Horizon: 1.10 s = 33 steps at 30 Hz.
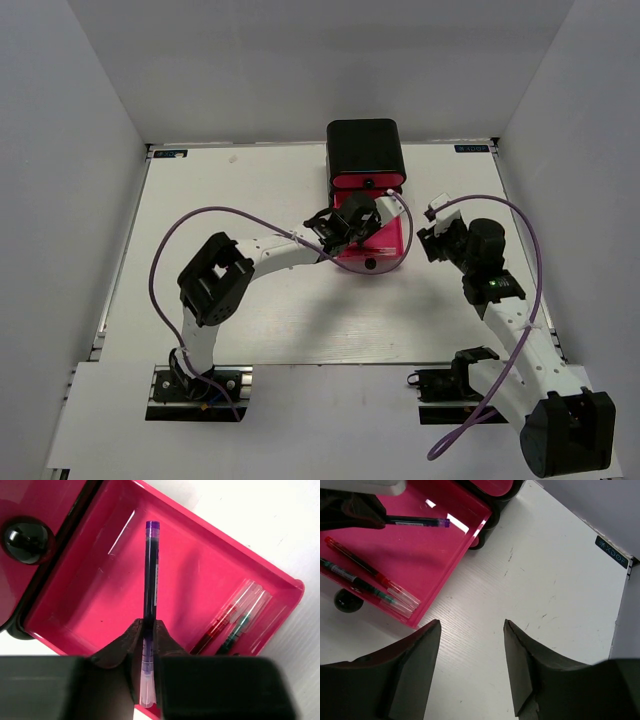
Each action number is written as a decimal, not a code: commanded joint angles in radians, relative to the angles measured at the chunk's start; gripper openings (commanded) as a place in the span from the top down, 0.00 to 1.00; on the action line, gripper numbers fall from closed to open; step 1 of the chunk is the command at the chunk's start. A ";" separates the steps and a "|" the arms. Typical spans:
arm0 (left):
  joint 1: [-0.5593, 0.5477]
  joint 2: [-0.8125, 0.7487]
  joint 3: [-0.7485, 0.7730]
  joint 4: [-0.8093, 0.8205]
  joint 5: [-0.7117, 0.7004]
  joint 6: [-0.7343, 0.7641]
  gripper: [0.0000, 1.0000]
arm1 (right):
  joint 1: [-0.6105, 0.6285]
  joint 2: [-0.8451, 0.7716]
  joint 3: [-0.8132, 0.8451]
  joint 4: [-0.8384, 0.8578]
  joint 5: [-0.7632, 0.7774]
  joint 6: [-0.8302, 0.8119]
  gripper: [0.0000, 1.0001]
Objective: Sort the stationery into containers
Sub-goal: Place the pen in the drawer, then close the drawer in the storage box.
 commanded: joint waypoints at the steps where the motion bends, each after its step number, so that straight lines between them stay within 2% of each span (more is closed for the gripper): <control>1: -0.005 -0.033 0.027 0.003 -0.013 -0.010 0.76 | -0.008 -0.008 -0.004 0.051 -0.018 0.011 0.38; 2: -0.005 -0.033 0.027 0.003 -0.013 -0.021 0.60 | -0.010 -0.010 -0.011 0.051 -0.033 0.014 0.35; 3: -0.005 -0.033 0.027 0.003 -0.013 -0.021 0.50 | -0.010 -0.011 -0.013 0.048 -0.044 -0.004 0.34; 6: -0.005 -0.056 0.037 -0.007 -0.013 -0.030 0.33 | -0.013 -0.013 -0.025 0.044 -0.101 -0.030 0.33; 12: -0.005 -0.168 0.024 -0.007 -0.026 -0.066 0.29 | -0.011 -0.022 -0.047 -0.001 -0.242 -0.086 0.33; 15: -0.005 -0.261 -0.034 -0.007 -0.059 -0.109 0.29 | -0.014 -0.030 -0.068 -0.031 -0.369 -0.216 0.36; 17: -0.005 -0.392 -0.118 -0.007 -0.108 -0.161 0.22 | -0.014 -0.034 -0.093 -0.084 -0.455 -0.294 0.39; 19: -0.005 -0.491 -0.224 -0.058 -0.131 -0.222 0.22 | -0.007 -0.030 -0.111 -0.103 -0.484 -0.375 0.40; 20: -0.005 -0.597 -0.262 -0.081 -0.149 -0.256 0.22 | -0.005 -0.024 -0.114 -0.105 -0.497 -0.394 0.40; 22: -0.005 -0.701 -0.374 -0.162 -0.175 -0.325 0.21 | 0.000 0.011 -0.114 -0.107 -0.504 -0.458 0.36; 23: -0.005 -0.805 -0.449 -0.191 -0.175 -0.380 0.21 | 0.003 0.019 -0.116 -0.102 -0.497 -0.478 0.34; 27: -0.005 -1.016 -0.597 -0.325 -0.175 -0.454 0.21 | 0.013 0.096 -0.097 -0.090 -0.460 -0.540 0.28; 31: -0.005 -1.285 -0.660 -0.478 -0.175 -0.477 0.16 | 0.029 0.154 -0.080 -0.062 -0.454 -0.552 0.28; 33: -0.005 -1.366 -0.707 -0.478 -0.175 -0.488 0.13 | 0.041 0.177 -0.065 -0.048 -0.446 -0.551 0.28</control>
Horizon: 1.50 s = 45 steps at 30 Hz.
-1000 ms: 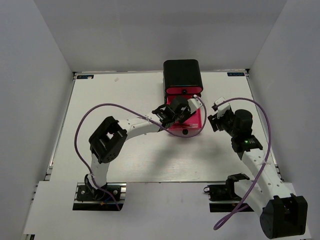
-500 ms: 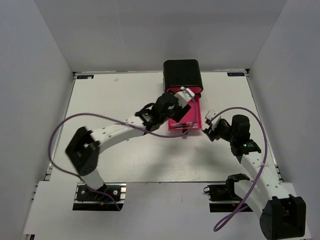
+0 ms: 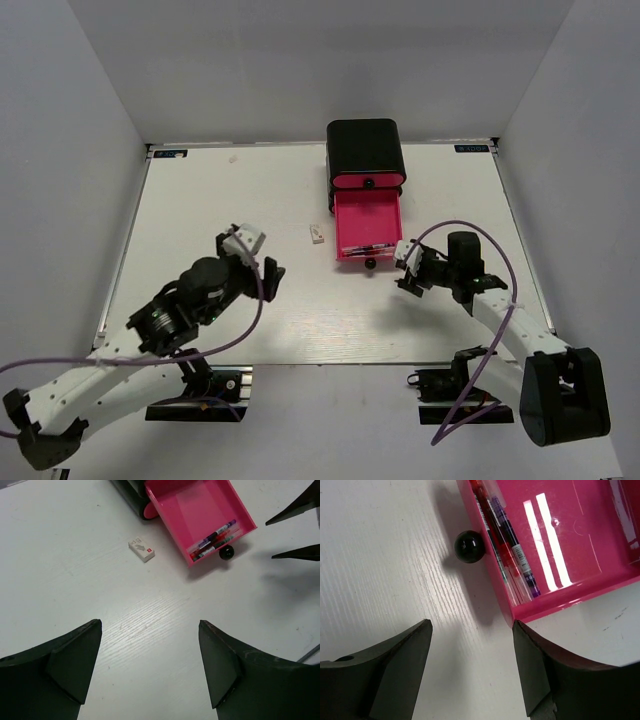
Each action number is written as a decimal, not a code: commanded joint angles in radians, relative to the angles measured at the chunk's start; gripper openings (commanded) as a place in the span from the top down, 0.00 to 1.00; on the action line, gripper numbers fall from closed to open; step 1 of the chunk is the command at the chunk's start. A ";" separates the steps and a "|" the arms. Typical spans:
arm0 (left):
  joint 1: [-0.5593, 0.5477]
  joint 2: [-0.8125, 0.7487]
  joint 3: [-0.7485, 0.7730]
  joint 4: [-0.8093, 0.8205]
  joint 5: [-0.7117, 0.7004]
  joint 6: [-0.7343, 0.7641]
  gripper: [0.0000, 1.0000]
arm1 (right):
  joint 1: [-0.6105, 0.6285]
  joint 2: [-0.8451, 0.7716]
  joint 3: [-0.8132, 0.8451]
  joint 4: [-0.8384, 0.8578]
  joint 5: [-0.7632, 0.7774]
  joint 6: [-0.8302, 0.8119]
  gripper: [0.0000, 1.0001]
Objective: Sort the stationery into containers
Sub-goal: Close the drawer in the storage box.
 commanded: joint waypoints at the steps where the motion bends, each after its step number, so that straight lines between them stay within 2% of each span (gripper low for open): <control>1: -0.004 -0.133 -0.049 -0.093 -0.029 -0.048 0.12 | 0.021 0.040 0.049 0.046 0.004 -0.039 0.28; 4: -0.004 -0.220 -0.109 -0.082 -0.049 -0.048 0.09 | 0.032 0.077 0.073 0.048 0.023 -0.040 0.28; 13: -0.004 -0.220 -0.109 -0.082 -0.032 -0.048 0.09 | 0.056 0.100 0.099 0.123 0.044 -0.069 0.28; 18: -0.004 -0.229 -0.109 -0.073 -0.032 -0.048 0.08 | 0.075 0.186 0.142 0.121 0.078 -0.109 0.28; 28: -0.004 -0.220 -0.109 -0.073 -0.032 -0.038 0.08 | 0.101 0.342 0.219 0.095 0.144 -0.200 0.39; 30: -0.004 -0.220 -0.109 -0.073 -0.032 -0.038 0.08 | 0.102 0.355 0.234 0.091 0.150 -0.212 0.44; 33: -0.004 -0.229 -0.109 -0.073 -0.032 -0.038 0.08 | 0.106 0.391 0.283 0.024 0.153 -0.235 0.60; 34: -0.004 -0.229 -0.109 -0.073 -0.032 -0.038 0.08 | 0.104 0.405 0.308 -0.009 0.152 -0.252 0.73; 36: -0.004 -0.229 -0.109 -0.073 -0.032 -0.038 0.08 | 0.104 0.430 0.348 -0.068 0.150 -0.270 0.86; 37: -0.004 -0.229 -0.109 -0.073 -0.032 -0.038 0.08 | 0.106 0.442 0.360 -0.108 0.135 -0.278 0.96; 39: -0.004 -0.229 -0.109 -0.073 -0.032 -0.038 0.08 | 0.106 0.447 0.401 -0.158 0.118 -0.296 1.00; 45: -0.004 -0.229 -0.109 -0.073 -0.032 -0.038 0.08 | 0.104 0.424 0.470 -0.245 0.069 -0.299 1.00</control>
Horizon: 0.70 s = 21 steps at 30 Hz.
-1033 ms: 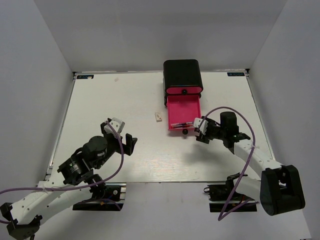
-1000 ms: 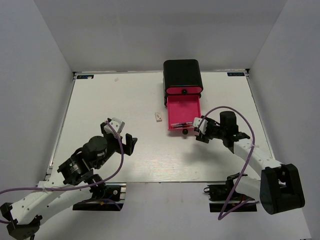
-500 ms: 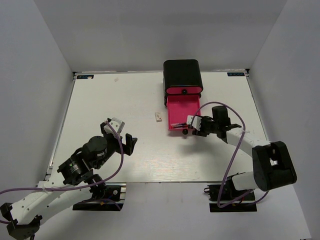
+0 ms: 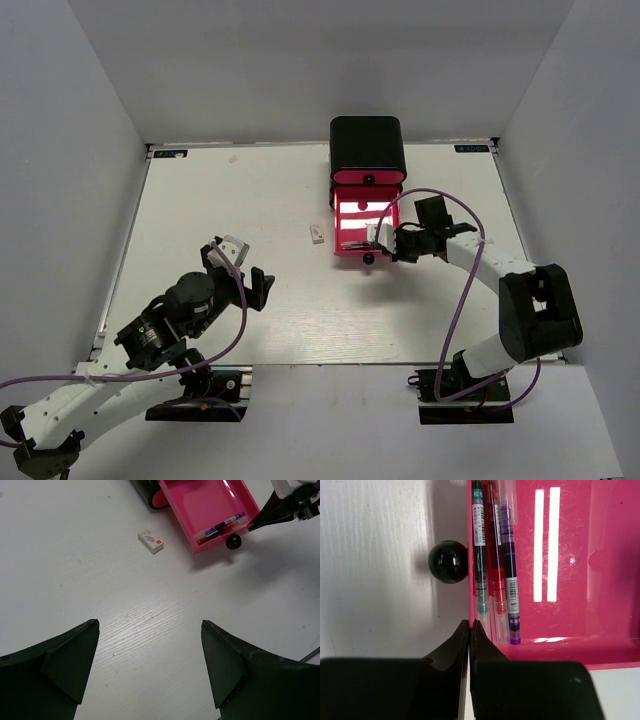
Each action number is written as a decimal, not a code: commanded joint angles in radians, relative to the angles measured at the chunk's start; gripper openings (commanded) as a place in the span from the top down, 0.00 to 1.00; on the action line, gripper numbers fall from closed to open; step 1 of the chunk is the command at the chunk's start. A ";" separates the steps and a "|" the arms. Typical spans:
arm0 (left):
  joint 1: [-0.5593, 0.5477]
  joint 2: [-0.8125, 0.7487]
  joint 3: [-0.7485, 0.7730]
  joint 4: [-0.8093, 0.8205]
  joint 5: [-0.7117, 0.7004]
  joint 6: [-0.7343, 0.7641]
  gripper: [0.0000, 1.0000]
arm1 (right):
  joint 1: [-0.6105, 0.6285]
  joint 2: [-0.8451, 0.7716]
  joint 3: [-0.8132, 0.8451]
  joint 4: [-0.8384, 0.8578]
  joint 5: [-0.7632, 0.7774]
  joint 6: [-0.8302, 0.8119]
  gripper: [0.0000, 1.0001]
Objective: Sort the stationery into containers
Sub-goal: Close the drawer in the storage box.
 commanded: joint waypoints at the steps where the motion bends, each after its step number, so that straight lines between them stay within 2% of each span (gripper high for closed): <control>1: -0.004 -0.007 0.000 0.005 0.005 0.003 0.08 | -0.009 -0.039 0.082 -0.040 -0.045 -0.027 1.00; 6: -0.004 -0.007 0.000 0.005 0.005 0.003 0.08 | -0.010 -0.028 0.176 -0.161 -0.084 -0.055 1.00; 21: -0.004 -0.007 0.000 0.005 0.005 0.003 0.08 | -0.018 0.084 0.446 -0.319 -0.113 -0.095 1.00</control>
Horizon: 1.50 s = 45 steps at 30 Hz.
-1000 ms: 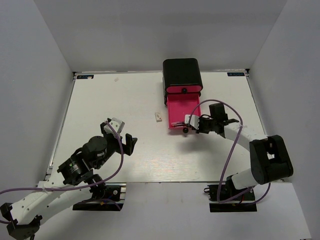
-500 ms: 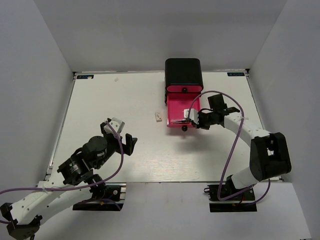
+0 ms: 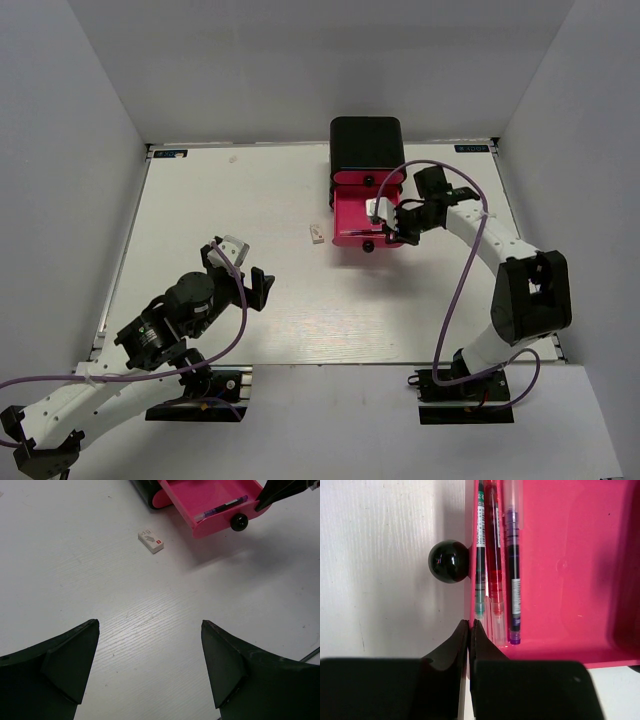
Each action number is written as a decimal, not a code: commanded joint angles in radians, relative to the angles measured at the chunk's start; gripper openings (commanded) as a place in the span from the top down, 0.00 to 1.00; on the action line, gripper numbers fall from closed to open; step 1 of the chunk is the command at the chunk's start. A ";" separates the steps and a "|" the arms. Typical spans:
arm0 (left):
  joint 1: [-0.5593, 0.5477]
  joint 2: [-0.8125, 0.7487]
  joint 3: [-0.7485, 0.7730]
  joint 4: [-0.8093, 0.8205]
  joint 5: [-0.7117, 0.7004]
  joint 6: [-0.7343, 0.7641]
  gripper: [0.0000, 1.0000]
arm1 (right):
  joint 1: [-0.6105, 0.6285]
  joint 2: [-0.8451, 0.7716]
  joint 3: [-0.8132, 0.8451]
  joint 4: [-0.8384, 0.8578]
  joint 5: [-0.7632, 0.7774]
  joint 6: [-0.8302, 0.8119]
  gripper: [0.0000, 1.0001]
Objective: Sort the stationery into containers
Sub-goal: Close the drawer in the storage box.
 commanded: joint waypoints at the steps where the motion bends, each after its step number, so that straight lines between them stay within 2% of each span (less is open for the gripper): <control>1: -0.004 -0.007 0.000 0.005 0.005 0.003 0.08 | -0.002 0.000 0.127 0.074 -0.043 -0.082 1.00; 8: -0.004 -0.007 0.000 0.005 0.005 0.003 0.08 | -0.008 0.076 0.211 0.092 -0.019 -0.072 1.00; 10: -0.004 -0.007 0.000 0.005 0.005 0.003 0.08 | -0.008 0.092 0.225 0.095 -0.012 -0.059 0.96; 11: -0.004 -0.007 0.000 0.005 0.005 0.003 0.08 | -0.008 0.109 0.240 0.110 -0.008 -0.053 0.83; 13: -0.004 -0.007 0.000 0.005 0.005 0.003 0.08 | -0.008 0.112 0.243 0.114 -0.011 -0.041 0.68; 14: -0.004 -0.007 0.000 0.005 0.005 0.003 0.08 | -0.009 0.105 0.240 0.123 -0.014 -0.039 0.43; 16: -0.004 -0.007 0.000 0.005 0.005 0.003 0.08 | -0.008 0.085 0.214 0.133 -0.025 -0.038 0.30; 17: -0.004 -0.007 0.000 0.005 0.005 0.003 0.08 | -0.011 0.071 0.207 0.141 -0.028 -0.038 0.17; 18: -0.004 -0.007 0.000 0.005 0.014 0.003 0.08 | -0.008 0.053 0.175 0.164 -0.028 -0.032 0.10; 19: -0.004 -0.007 0.000 0.005 0.014 0.003 0.08 | -0.011 0.041 0.165 0.169 -0.028 -0.029 0.10; 25: -0.004 0.012 0.000 0.024 0.049 0.024 0.08 | -0.015 -0.090 0.076 0.242 -0.049 0.034 0.10; 27: -0.004 0.022 -0.019 0.078 0.098 0.033 0.11 | -0.019 -0.157 0.038 0.302 -0.051 0.103 0.10; 28: -0.004 0.033 -0.043 0.111 0.120 0.044 0.20 | -0.020 -0.173 -0.015 0.328 -0.023 0.135 0.10; 30: -0.004 0.096 -0.052 0.204 0.179 0.044 0.39 | -0.020 -0.266 -0.072 0.531 0.050 0.293 0.10; 31: -0.004 0.129 -0.061 0.240 0.219 0.014 0.62 | -0.017 -0.315 -0.170 0.651 0.123 0.483 0.10; 33: -0.004 0.261 -0.062 0.316 0.267 -0.016 0.92 | -0.020 -0.354 -0.226 0.751 0.248 0.606 0.10; 34: -0.004 0.312 -0.062 0.382 0.294 -0.079 1.00 | -0.031 -0.386 -0.247 0.738 0.254 0.660 0.42; 36: -0.004 0.415 -0.071 0.462 0.336 -0.124 1.00 | -0.035 -0.392 -0.229 0.680 0.244 0.717 0.99; 37: -0.004 0.514 -0.071 0.540 0.362 -0.155 1.00 | -0.046 -0.409 -0.228 0.604 0.230 0.765 1.00; 39: -0.004 0.608 -0.080 0.626 0.374 -0.250 1.00 | -0.051 -0.447 -0.260 0.578 0.215 0.813 1.00; 41: -0.004 0.735 -0.080 0.726 0.365 -0.340 1.00 | -0.054 -0.499 -0.316 0.591 0.202 0.890 1.00; 45: -0.013 0.930 -0.004 0.833 0.327 -0.442 0.93 | -0.074 -0.575 -0.410 0.655 0.212 0.971 1.00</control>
